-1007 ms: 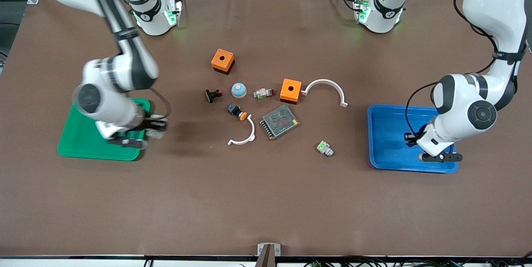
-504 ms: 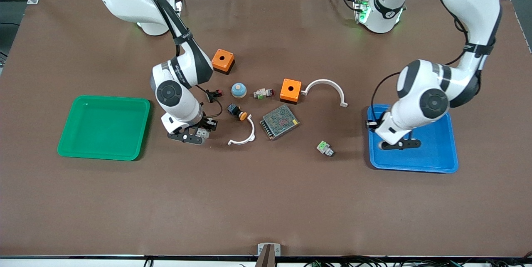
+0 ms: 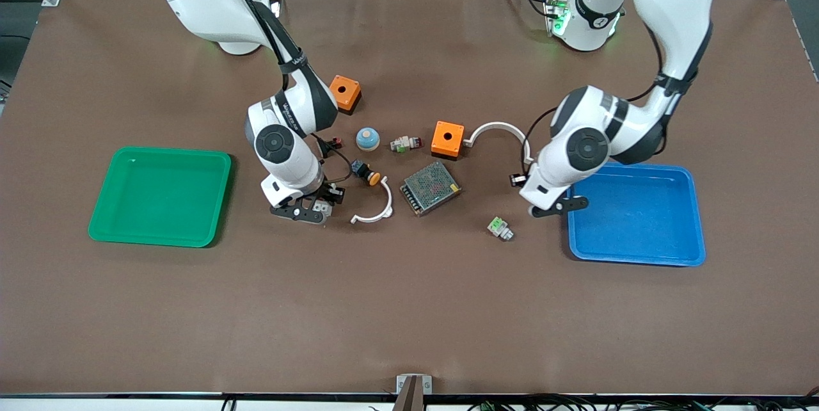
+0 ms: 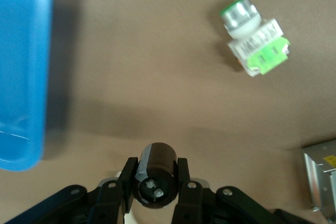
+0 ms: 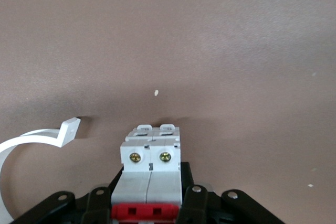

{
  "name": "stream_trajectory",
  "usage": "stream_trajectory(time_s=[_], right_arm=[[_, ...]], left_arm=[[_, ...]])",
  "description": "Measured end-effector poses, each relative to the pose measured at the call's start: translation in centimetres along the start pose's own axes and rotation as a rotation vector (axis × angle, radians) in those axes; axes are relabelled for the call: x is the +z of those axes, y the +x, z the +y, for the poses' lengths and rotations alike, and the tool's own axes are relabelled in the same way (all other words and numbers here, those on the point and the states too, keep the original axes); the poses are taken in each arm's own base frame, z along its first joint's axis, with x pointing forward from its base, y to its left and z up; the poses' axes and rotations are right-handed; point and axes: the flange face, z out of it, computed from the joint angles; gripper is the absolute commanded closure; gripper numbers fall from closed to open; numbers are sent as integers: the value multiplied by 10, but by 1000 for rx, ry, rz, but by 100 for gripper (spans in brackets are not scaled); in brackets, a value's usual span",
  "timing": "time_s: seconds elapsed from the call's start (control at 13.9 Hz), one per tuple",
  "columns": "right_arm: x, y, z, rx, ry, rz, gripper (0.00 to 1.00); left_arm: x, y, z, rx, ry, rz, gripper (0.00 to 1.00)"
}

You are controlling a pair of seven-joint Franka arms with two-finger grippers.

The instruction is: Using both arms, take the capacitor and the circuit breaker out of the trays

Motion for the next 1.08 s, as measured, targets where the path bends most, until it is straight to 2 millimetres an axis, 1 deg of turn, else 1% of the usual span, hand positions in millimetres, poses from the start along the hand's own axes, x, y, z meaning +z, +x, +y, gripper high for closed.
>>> stream_trajectory(time_s=[0.22,0.29,0.36,0.43,0.5,0.58,0.65,0.72,0.79,0.86,0.94,1.01,1.08], right_arm=[[12,1,-9,21,-2,1,100],[11,1,-13,21,1,5,99],[11,2,-16,23,3,7,82],[11,2,-17,22,3,7,27],[11,2,-19,21,5,9,0],[9,4,-20,20,8,12,0],[7,6,-21,21,8,13,0],[3,9,-22,22,5,9,0],[-4,14,-24,24,-5,-2,0],[-15,22,-26,23,-18,-18,0],[-33,35,-26,15,-31,-37,0],[-53,52,-23,1,-38,-51,0],[-76,70,-15,-17,-40,-61,0]], left_arm=[[25,-14,24,-49,-20,4,99],[33,-17,28,-57,-25,2,99],[40,-18,30,-60,-29,-2,98],[46,-17,30,-61,-32,-6,93],[50,-16,29,-64,-34,-8,84],[52,-15,28,-66,-33,-10,68],[52,-15,28,-67,-33,-10,48],[52,-15,28,-68,-34,-9,26],[51,-14,28,-68,-35,-8,0],[50,-13,28,-70,-37,-5,0],[46,-11,29,-77,-43,2,0],[38,-6,28,-86,-53,15,0],[25,-1,28,-92,-66,35,0]])
